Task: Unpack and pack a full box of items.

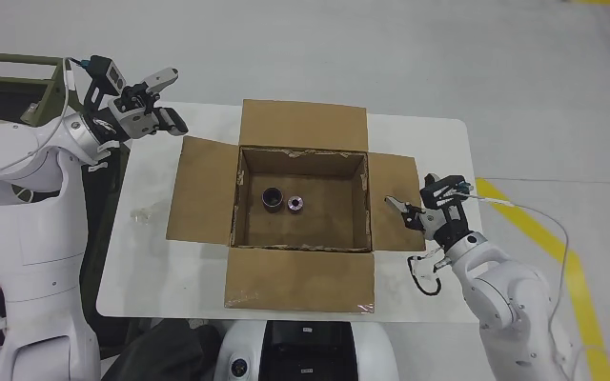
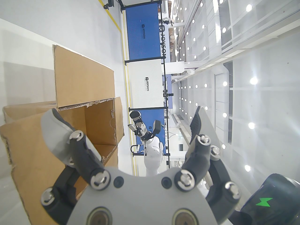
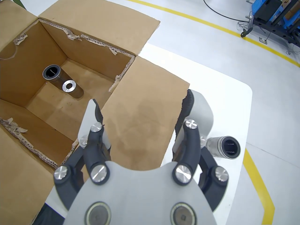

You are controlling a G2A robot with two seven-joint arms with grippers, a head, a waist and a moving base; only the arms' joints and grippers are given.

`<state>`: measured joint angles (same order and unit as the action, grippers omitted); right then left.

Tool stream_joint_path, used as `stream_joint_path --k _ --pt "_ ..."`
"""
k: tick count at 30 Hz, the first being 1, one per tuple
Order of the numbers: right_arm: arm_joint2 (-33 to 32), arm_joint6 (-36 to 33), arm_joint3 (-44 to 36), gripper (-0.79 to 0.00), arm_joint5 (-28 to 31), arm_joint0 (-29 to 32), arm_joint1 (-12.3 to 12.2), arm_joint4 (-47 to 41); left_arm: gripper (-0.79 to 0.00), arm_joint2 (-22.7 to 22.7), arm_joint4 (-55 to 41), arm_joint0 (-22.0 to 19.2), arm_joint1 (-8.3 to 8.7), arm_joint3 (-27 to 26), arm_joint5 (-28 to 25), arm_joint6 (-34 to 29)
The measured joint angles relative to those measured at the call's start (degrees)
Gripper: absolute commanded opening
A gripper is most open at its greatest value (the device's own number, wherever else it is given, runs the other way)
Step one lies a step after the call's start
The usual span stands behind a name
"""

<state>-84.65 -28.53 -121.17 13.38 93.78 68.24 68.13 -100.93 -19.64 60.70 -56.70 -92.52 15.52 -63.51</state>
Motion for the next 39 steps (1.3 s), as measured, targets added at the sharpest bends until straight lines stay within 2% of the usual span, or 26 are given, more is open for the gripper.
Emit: stream_joint_path --k 11,12,20,31,39 --pt "0.00 0.00 0.00 -0.129 0.00 0.00 0.00 0.00 0.000 0.00 0.00 0.00 0.00 0.00 0.00 0.00" --pt "0.00 0.00 0.00 -0.083 0.00 0.00 0.00 0.00 0.000 0.00 0.00 0.00 0.00 0.00 0.00 0.00" --pt "-3.84 0.01 2.49 -0.058 -1.41 0.36 -0.17 -3.35 0.000 0.00 0.00 0.00 0.00 0.00 0.00 0.00" --pt "-13.25 -4.74 9.30 -0.052 -0.56 -0.76 -0.93 -13.13 0.000 0.00 0.00 0.00 0.00 0.00 0.00 0.00" --pt "-13.90 -11.55 18.27 -0.034 0.27 -6.84 -1.57 -15.75 0.000 0.00 0.00 0.00 0.00 0.00 0.00 0.00"
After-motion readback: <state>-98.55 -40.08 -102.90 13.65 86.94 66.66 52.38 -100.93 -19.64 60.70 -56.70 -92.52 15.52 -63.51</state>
